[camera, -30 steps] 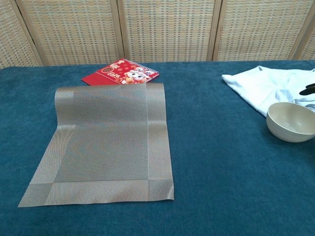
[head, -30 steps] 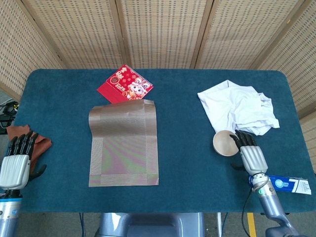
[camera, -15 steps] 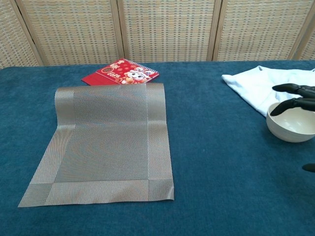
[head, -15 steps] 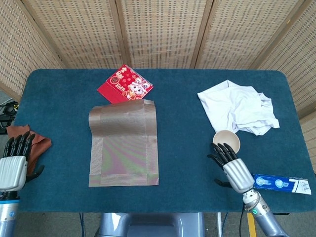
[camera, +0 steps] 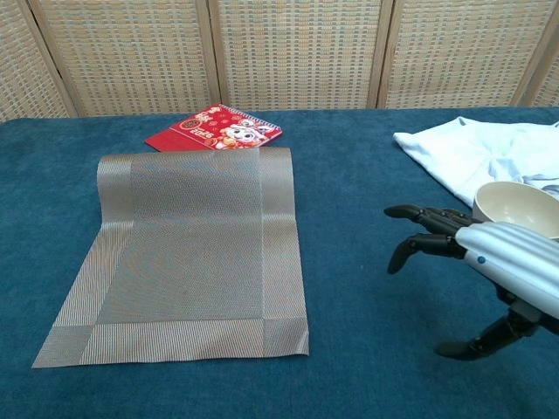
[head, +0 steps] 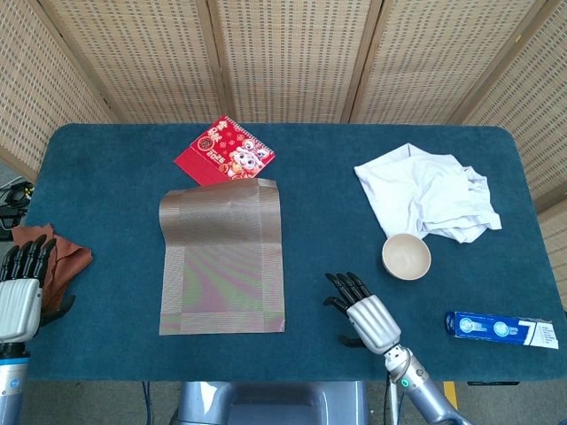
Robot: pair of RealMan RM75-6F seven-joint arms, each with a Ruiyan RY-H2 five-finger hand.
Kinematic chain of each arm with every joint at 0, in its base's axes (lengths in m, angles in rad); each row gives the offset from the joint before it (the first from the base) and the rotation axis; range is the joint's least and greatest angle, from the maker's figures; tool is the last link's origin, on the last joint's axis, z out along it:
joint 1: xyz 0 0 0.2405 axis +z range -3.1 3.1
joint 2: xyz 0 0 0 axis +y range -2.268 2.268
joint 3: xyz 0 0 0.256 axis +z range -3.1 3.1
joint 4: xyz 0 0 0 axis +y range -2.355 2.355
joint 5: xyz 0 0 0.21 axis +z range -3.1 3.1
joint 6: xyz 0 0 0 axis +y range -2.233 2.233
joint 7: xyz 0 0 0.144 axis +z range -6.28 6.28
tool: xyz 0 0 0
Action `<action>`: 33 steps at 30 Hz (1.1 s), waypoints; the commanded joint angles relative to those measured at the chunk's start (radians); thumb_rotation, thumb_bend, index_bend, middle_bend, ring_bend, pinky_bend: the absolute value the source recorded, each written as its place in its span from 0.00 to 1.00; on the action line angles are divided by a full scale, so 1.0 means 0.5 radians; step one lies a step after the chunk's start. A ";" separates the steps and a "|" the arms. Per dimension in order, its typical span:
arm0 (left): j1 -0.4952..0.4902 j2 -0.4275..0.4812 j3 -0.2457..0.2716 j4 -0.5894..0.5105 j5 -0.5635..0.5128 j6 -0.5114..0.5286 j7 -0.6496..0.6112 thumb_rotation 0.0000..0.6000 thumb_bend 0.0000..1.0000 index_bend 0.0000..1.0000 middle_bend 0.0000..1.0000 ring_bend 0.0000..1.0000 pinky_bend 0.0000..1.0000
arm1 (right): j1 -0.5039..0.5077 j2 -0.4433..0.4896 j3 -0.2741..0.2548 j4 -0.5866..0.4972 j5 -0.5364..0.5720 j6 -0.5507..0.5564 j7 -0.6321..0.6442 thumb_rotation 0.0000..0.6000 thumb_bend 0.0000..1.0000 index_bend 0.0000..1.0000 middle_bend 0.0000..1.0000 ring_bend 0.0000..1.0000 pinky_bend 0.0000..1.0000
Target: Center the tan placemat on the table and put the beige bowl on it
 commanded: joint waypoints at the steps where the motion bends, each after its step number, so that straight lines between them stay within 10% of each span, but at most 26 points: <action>1: -0.003 0.001 -0.006 0.004 -0.012 -0.008 -0.003 1.00 0.20 0.00 0.00 0.00 0.00 | 0.012 -0.050 0.011 0.026 0.020 -0.019 0.005 1.00 0.24 0.36 0.02 0.00 0.00; 33: -0.007 0.027 -0.032 0.033 -0.102 -0.068 -0.077 1.00 0.20 0.00 0.00 0.00 0.00 | 0.007 -0.604 0.027 0.527 0.053 0.106 0.343 1.00 0.24 0.38 0.02 0.00 0.00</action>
